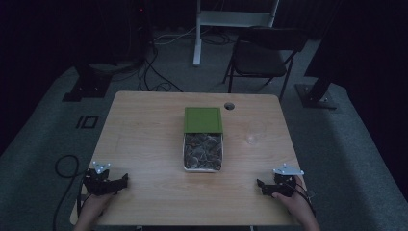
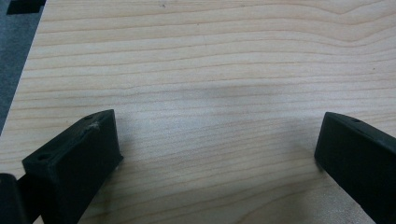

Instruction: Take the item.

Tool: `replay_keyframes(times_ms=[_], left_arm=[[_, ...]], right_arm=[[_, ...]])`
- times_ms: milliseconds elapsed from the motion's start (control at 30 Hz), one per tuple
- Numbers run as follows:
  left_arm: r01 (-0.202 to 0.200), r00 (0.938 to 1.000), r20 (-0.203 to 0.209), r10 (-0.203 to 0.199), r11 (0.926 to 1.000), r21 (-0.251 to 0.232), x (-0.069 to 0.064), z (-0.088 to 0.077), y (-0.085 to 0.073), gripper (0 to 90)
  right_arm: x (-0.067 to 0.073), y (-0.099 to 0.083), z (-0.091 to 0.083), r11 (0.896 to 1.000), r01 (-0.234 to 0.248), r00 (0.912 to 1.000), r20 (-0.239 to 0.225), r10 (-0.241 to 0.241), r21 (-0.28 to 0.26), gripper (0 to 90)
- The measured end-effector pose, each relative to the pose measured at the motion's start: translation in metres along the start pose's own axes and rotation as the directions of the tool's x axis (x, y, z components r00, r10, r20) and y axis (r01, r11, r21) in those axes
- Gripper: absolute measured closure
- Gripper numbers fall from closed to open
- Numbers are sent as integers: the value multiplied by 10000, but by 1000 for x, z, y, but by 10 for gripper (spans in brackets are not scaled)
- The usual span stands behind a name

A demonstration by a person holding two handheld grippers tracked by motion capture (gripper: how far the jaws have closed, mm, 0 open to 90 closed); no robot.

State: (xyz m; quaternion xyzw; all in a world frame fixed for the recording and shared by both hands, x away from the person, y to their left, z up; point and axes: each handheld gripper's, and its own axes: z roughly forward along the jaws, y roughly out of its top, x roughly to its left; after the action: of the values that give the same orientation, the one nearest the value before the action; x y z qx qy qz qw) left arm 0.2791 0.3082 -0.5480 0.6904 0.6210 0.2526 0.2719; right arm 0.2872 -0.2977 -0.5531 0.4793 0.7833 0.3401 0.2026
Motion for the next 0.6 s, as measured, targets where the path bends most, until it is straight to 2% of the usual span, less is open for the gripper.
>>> replay_keyframes(times_ms=[600], left_arm=[[3,10000,5,-3,10000,1,1,0,0,5]], right_arm=[[0,0,0,10000,8,10000,3,-8,-3,114]])
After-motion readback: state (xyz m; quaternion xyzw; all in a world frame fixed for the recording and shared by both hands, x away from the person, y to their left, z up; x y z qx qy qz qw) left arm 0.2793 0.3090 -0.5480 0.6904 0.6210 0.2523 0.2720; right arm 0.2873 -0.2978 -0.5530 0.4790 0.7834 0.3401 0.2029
